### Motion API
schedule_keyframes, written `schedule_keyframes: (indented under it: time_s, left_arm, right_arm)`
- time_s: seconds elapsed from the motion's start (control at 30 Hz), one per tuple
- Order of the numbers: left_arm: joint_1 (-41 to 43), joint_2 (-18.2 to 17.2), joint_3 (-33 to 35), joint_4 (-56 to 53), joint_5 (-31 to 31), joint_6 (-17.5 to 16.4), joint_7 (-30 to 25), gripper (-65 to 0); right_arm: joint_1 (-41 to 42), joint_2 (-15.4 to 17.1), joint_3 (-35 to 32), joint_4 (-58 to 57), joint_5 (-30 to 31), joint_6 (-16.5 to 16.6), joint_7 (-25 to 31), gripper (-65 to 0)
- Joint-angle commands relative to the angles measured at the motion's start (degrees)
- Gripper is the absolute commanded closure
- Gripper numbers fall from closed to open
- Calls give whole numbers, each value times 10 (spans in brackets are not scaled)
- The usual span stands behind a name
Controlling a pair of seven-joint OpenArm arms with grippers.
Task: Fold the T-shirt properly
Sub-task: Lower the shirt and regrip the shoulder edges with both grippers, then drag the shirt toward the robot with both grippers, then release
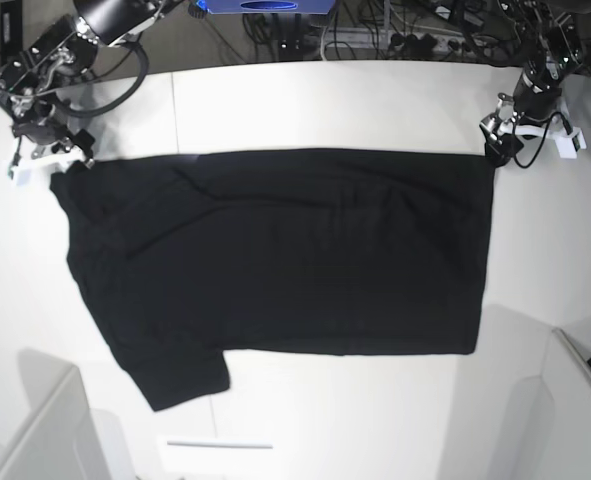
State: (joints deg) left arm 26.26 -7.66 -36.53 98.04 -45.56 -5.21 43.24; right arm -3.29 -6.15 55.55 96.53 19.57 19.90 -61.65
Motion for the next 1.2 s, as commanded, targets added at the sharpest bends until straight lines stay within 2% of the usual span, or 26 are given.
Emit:
schedule_keyframes:
  time_s: [0.0, 0.1, 0.17, 0.4, 0.53, 0.73, 0.77, 0.87, 0.93, 0.97, 1.0, 1.07, 1.17]
  left_arm:
    - [-3, -6, -3, 2, -9, -16, -10, -525]
    - [-22, -6, -3, -18, -5, -56, -9, -525]
    - [-34, -6, -3, -36, -5, -67, -7, -525]
    - [-65, -6, -1, -82, -5, -70, -6, -525]
    - [-66, -9, 35, -89, -5, -70, -9, -523]
    - [-66, -9, 37, -89, -4, -68, -9, -510]
    - [-66, -9, 37, -89, -4, -68, -9, -471]
    - [-66, -10, 40, -89, -4, -68, -9, -262]
    - [-66, -11, 40, -89, -4, -68, -8, -76]
    - [-66, -11, 40, -89, -4, -68, -7, 0]
    - [-66, -11, 39, -89, -4, -68, -7, 0]
    - [-64, -13, 37, -87, -4, -68, -6, 0]
    - [-56, -33, 39, -71, -5, -68, -5, 0]
  right_arm:
    - [5, 7, 1, 1, 8, 3, 16, -293]
    - [4, 6, -1, -20, 8, 3, 59, -293]
    - [6, 6, 1, -44, 8, 3, 74, -293]
    - [13, 7, 1, -95, 9, 4, 122, -293]
    - [24, 10, 1, -109, 9, 4, 127, -293]
    - [41, 11, 1, -128, 9, 4, 127, -288]
    - [42, 11, 1, -131, 9, 4, 127, -287]
    - [42, 11, -1, -131, 9, 5, 127, -258]
    - [42, 11, -2, -131, 9, 10, 127, -158]
    - [42, 11, -2, -131, 9, 23, 127, -81]
    - [42, 11, -2, -131, 9, 39, 127, 0]
    - [42, 12, -2, -130, 9, 67, 123, 0]
    - [39, 12, 1, -116, 9, 75, 122, 0]
